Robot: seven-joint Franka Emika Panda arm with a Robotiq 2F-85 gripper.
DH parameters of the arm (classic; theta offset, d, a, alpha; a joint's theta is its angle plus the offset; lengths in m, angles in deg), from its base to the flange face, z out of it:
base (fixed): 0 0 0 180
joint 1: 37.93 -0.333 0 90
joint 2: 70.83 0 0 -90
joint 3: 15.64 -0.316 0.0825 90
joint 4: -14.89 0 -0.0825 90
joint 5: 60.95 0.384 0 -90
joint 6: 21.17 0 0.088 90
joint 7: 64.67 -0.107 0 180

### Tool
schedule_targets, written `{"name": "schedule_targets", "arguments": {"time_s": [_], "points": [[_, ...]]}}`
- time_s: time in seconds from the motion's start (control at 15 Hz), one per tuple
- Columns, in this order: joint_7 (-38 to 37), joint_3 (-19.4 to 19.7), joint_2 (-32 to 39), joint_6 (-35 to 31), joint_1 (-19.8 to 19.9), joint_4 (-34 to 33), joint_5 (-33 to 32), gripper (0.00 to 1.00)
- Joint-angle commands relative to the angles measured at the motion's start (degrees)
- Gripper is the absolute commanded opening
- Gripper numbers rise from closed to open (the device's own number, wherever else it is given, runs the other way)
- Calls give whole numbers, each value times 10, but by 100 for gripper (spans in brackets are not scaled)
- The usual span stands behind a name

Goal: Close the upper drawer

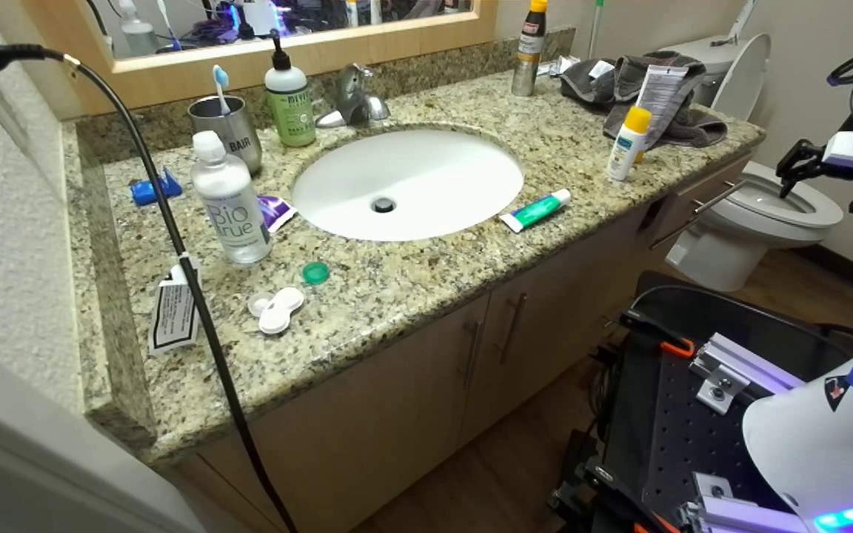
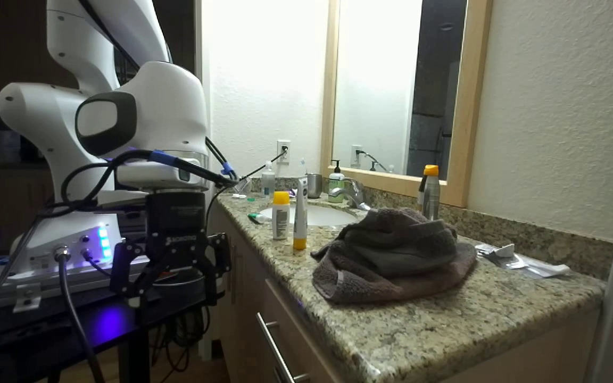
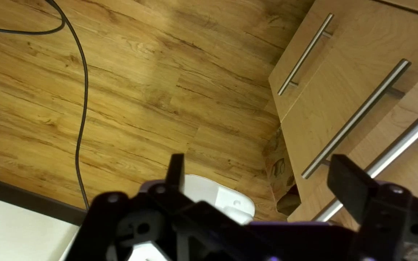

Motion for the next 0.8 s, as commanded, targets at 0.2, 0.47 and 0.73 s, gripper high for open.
{"name": "schedule_targets", "arguments": {"time_s": [0.2,0.47,0.73], "points": [[-51,11,27,10,-42,-11,-21,100],[-77,10,53,21,-62,-33,-19,100],[-138,6,96,30,-91,-73,-3,100]]}}
